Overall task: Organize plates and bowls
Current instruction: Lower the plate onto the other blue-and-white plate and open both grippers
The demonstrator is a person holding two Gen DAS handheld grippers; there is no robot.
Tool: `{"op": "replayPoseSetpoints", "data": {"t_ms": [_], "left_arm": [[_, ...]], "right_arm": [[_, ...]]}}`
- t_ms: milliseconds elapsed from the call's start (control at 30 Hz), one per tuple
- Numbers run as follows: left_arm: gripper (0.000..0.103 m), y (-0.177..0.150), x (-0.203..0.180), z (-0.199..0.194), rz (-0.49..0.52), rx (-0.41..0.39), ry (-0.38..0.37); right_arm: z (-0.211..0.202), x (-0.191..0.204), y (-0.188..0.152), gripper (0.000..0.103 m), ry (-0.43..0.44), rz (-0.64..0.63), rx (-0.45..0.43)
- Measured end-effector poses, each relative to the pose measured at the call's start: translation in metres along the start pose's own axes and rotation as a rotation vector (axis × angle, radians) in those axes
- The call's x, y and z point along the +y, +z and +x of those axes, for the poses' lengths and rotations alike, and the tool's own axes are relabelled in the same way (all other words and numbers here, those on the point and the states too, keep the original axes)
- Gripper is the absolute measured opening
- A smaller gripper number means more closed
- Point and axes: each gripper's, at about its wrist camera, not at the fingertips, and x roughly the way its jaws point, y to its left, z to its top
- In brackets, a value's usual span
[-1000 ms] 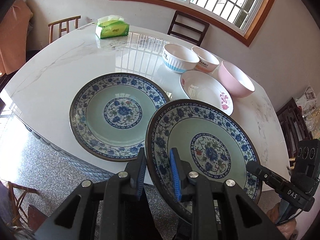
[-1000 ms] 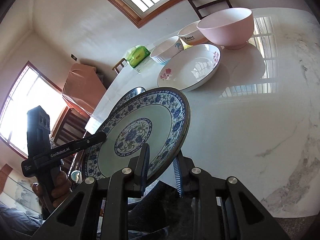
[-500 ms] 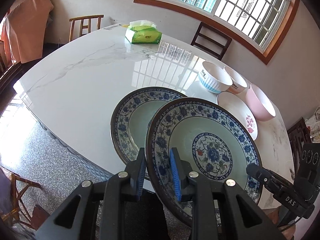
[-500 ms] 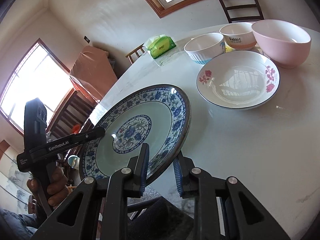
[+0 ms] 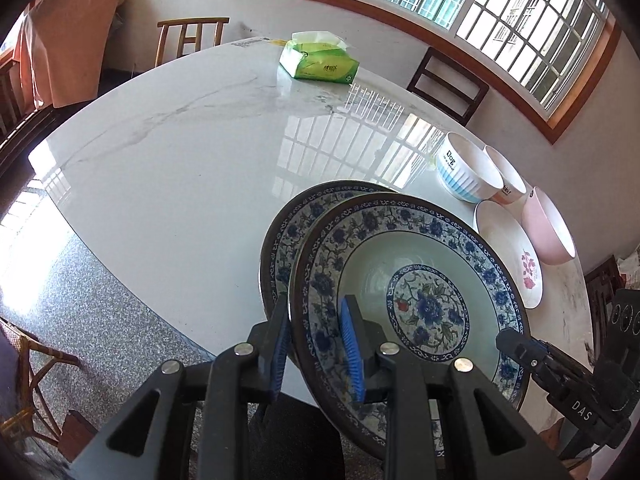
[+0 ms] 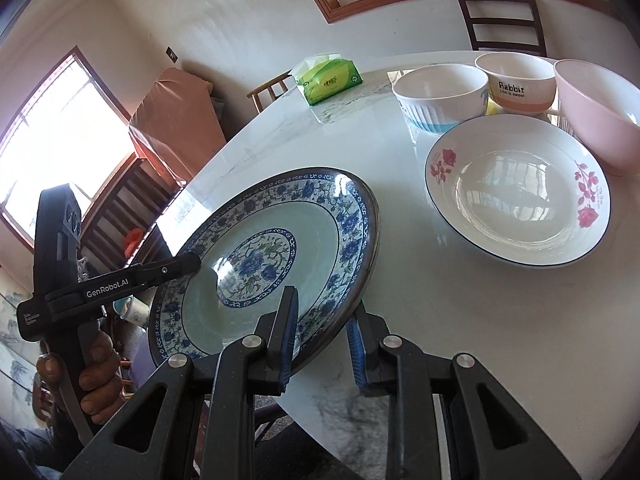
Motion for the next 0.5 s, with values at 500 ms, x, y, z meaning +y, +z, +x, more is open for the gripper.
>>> {"op": "replayPoseSetpoints", "data": {"t_ms": [500], "left_arm": [[0.026,0.016,0.010,0.021,-0.016,0.004,0.018]], "right_arm": [[0.018,0.012,0.006,0.023,-0.045,-0.028,0.020]]}}
